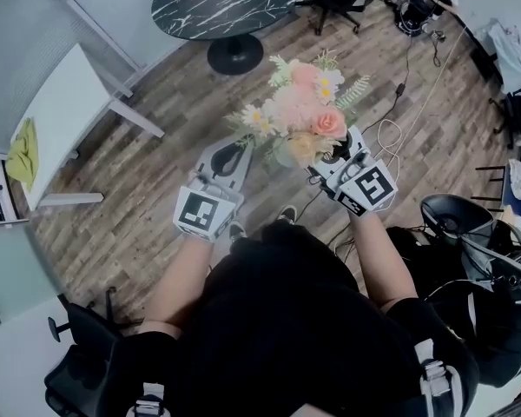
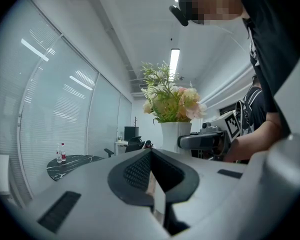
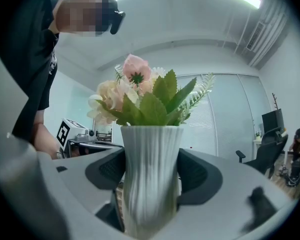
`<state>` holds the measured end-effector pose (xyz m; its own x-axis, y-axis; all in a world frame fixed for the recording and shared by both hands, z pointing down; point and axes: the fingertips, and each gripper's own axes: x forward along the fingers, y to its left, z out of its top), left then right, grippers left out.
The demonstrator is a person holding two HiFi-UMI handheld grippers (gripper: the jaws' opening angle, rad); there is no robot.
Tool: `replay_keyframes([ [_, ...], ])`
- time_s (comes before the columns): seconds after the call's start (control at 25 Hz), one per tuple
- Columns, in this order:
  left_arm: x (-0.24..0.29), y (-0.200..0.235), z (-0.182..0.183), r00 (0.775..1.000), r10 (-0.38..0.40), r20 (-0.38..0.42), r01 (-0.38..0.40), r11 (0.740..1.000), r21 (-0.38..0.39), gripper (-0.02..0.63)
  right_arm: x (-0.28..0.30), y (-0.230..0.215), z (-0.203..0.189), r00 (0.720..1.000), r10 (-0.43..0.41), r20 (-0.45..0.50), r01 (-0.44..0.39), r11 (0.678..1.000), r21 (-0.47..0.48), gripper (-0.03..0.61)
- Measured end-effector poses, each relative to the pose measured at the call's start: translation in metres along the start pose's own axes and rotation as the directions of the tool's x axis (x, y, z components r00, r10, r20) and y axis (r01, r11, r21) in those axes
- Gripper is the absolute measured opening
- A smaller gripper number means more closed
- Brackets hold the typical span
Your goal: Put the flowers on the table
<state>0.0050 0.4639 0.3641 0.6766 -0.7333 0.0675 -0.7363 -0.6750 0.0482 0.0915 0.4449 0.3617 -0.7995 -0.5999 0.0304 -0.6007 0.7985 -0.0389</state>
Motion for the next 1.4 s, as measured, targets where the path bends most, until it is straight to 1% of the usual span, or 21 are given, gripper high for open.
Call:
replay_keyframes([
  [0.28, 0.032, -0.017, 0.002, 1.0, 0.019, -0.01, -0.019, 1.0, 0.019, 0.011, -0.019, -0.03, 0.002, 0.999, 0.023, 0.025, -0.023, 1.0, 0.013, 0.325],
  [0.44, 0.048, -0.018, 0.002, 0.999, 0.033, -0.018, -0.032, 0.999, 0.023, 0.011, -0.019, -0.047, 0.002, 0.999, 0.038, 0.03, -0.039, 0.999, 0.017, 0.325],
  [0.72, 0.069, -0.017, 0.004, 0.999, 0.035, -0.024, -0.035, 0.999, 0.018, 0.011, -0.014, -0.064, 0.005, 0.998, 0.051, 0.024, -0.051, 0.999, -0.001, 0.325],
  [0.96, 0.087, 0.005, -0.001, 1.0, 0.03, -0.008, -0.03, 1.0, 0.003, 0.011, 0.005, -0.092, 0.005, 0.999, 0.032, 0.042, -0.032, 0.999, 0.014, 0.325],
  [1.4, 0.135, 0.072, -0.006, 0.999, 0.034, 0.006, -0.034, 0.999, -0.003, 0.011, 0.067, -0.143, 0.001, 0.999, 0.036, 0.021, -0.036, 0.999, -0.004, 0.325],
])
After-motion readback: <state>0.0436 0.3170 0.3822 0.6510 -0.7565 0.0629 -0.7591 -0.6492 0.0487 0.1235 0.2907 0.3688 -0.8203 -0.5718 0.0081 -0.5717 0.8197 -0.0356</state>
